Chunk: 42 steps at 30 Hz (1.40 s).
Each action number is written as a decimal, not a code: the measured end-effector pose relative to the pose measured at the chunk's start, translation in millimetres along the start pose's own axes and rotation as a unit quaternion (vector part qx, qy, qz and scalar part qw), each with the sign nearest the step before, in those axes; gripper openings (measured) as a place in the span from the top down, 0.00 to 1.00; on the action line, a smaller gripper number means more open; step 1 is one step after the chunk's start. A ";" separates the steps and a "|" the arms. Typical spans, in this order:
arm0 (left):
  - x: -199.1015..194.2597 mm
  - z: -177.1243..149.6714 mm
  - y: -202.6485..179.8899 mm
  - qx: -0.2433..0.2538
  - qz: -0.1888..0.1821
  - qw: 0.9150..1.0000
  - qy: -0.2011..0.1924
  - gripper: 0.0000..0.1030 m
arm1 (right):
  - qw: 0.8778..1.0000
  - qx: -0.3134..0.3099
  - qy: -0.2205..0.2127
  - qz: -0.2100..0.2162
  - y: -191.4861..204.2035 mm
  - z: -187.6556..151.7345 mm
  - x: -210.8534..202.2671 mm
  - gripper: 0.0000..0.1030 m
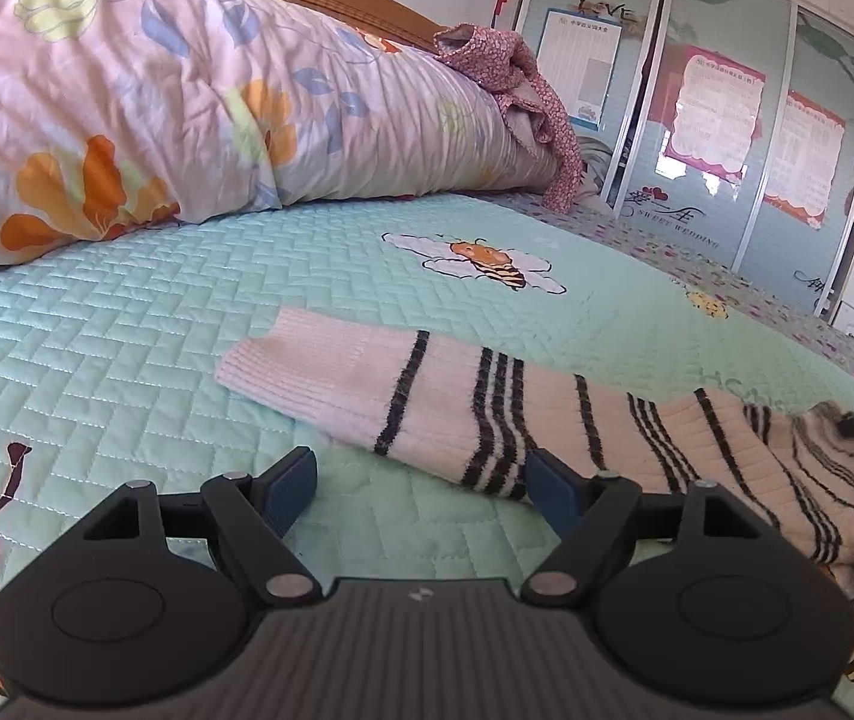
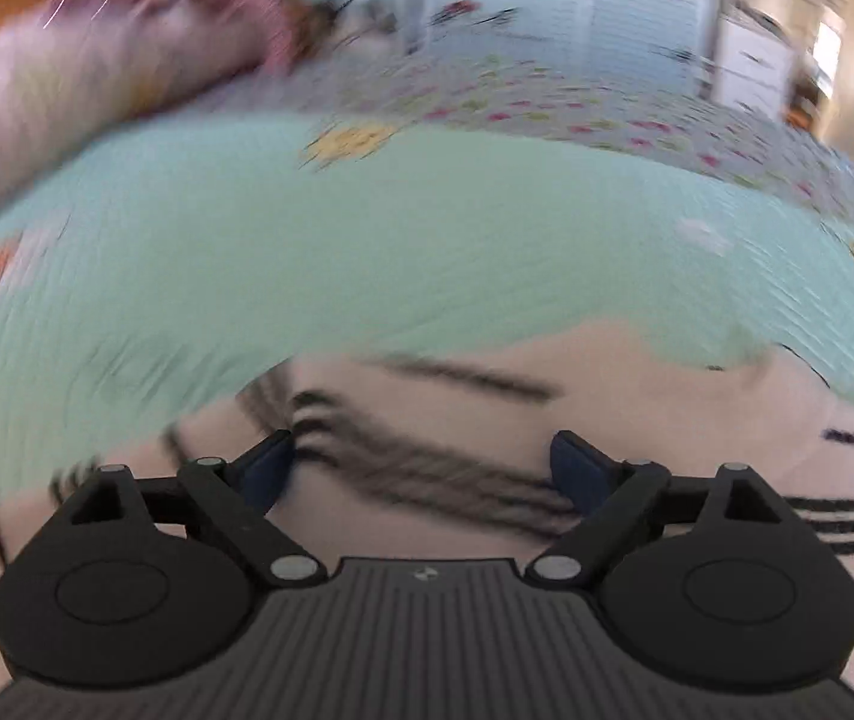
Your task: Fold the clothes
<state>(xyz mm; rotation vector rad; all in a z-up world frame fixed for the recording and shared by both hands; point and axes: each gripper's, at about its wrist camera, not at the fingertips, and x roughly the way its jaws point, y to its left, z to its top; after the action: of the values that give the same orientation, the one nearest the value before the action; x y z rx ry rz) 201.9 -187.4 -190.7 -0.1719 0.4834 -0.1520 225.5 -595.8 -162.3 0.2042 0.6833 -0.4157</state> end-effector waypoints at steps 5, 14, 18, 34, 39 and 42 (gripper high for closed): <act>0.2 0.3 -0.4 0.003 0.002 1.000 0.002 0.22 | 0.990 0.105 -0.061 0.074 -54.6 -2.3 -42.4 0.11; 1.2 -0.2 -2.1 0.010 0.006 1.000 0.004 0.22 | 0.991 0.100 -0.011 -0.087 -141.1 6.3 -5.0 0.12; 0.7 -0.6 -1.7 0.010 0.007 1.000 0.003 0.22 | 0.982 0.173 -0.056 -0.041 -152.3 0.2 -32.3 0.12; -1.2 0.5 2.3 -0.004 -0.002 1.000 0.001 0.22 | 0.996 0.027 -0.026 -0.076 -3.6 40.1 12.3 0.12; -2.4 0.8 2.9 -0.009 -0.004 1.000 0.000 0.22 | 0.996 0.024 -0.032 -0.085 -60.4 2.9 -28.0 0.11; -2.1 0.5 1.5 -0.006 -0.002 1.000 0.002 0.22 | 0.993 0.072 -0.013 -0.096 -119.9 -7.3 -22.5 0.10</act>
<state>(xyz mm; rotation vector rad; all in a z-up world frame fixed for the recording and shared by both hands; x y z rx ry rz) 200.4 -185.5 -189.5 -0.1832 0.4876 -0.1529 153.4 -694.4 -159.0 0.2698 0.6494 -0.6530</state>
